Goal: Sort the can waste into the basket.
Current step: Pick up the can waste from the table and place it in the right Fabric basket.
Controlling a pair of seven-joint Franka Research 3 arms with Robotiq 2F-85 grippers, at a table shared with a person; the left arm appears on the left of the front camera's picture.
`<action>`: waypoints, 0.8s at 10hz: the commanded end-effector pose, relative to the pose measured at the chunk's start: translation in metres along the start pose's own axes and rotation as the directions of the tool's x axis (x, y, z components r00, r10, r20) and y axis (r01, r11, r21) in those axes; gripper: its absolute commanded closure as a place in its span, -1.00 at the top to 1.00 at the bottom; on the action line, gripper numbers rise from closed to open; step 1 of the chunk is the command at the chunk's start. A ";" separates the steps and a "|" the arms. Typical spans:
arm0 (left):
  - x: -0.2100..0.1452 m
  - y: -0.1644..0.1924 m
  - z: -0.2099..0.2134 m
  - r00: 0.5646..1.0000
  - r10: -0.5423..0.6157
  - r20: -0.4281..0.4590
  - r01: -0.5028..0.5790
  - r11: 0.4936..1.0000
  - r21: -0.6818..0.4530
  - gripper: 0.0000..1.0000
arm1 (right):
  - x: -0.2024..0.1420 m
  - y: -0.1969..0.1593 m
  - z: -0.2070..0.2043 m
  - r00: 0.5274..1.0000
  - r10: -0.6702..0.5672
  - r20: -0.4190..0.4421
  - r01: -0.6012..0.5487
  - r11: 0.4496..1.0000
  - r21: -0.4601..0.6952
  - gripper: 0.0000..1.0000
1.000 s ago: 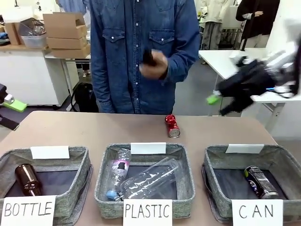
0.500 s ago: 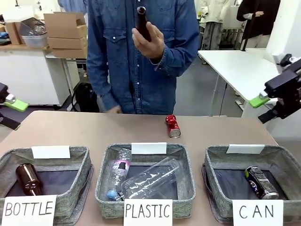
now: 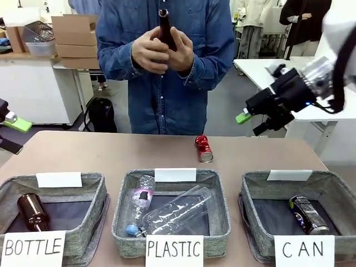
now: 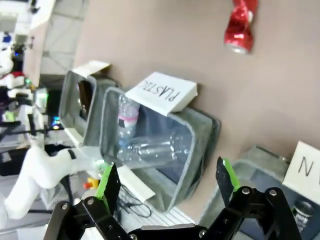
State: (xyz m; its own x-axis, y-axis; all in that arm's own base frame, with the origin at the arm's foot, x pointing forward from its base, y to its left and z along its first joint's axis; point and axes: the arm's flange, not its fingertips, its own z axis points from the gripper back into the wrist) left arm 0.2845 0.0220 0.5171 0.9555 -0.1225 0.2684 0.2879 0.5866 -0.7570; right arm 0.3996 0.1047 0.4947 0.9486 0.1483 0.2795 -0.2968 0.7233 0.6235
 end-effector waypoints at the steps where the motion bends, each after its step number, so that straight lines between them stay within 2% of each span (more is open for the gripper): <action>1: -0.003 -0.001 0.001 1.000 0.006 -0.005 -0.006 1.000 0.002 1.00 | -0.012 -0.017 0.038 0.998 -0.048 0.048 0.047 0.998 0.034 1.00; 2: -0.003 -0.001 0.001 1.000 0.006 -0.005 -0.006 1.000 0.002 1.00 | -0.039 -0.028 0.063 0.992 -0.095 0.084 0.092 0.995 0.040 1.00; 3: -0.003 -0.001 0.001 1.000 0.006 -0.005 -0.006 1.000 0.002 1.00 | -0.069 -0.035 0.083 0.975 -0.141 0.173 0.138 0.990 0.030 1.00; 4: -0.003 -0.001 0.001 1.000 0.006 -0.005 -0.006 1.000 0.002 1.00 | -0.083 -0.034 0.090 0.956 -0.160 0.245 0.165 0.986 0.000 1.00; 5: -0.003 -0.001 0.001 1.000 0.006 -0.005 -0.006 1.000 0.002 1.00 | -0.085 -0.034 0.090 0.944 -0.169 0.282 0.179 0.984 -0.008 1.00; 7: -0.003 -0.001 0.001 1.000 0.006 -0.005 -0.006 1.000 0.002 1.00 | -0.076 -0.036 0.080 0.957 -0.170 0.237 0.182 0.983 -0.030 1.00; 8: -0.003 -0.001 0.001 1.000 0.006 -0.005 -0.006 1.000 0.002 1.00 | -0.060 -0.034 0.067 0.961 -0.163 0.224 0.174 0.984 -0.034 1.00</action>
State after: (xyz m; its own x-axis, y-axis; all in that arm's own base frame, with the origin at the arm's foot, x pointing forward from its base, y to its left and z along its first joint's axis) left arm 0.2841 0.0219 0.5177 0.9550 -0.1225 0.2702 0.2892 0.5869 -0.7563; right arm 0.3295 0.0075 0.5179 0.9280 -0.1340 0.3478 -0.1363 0.7465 0.6513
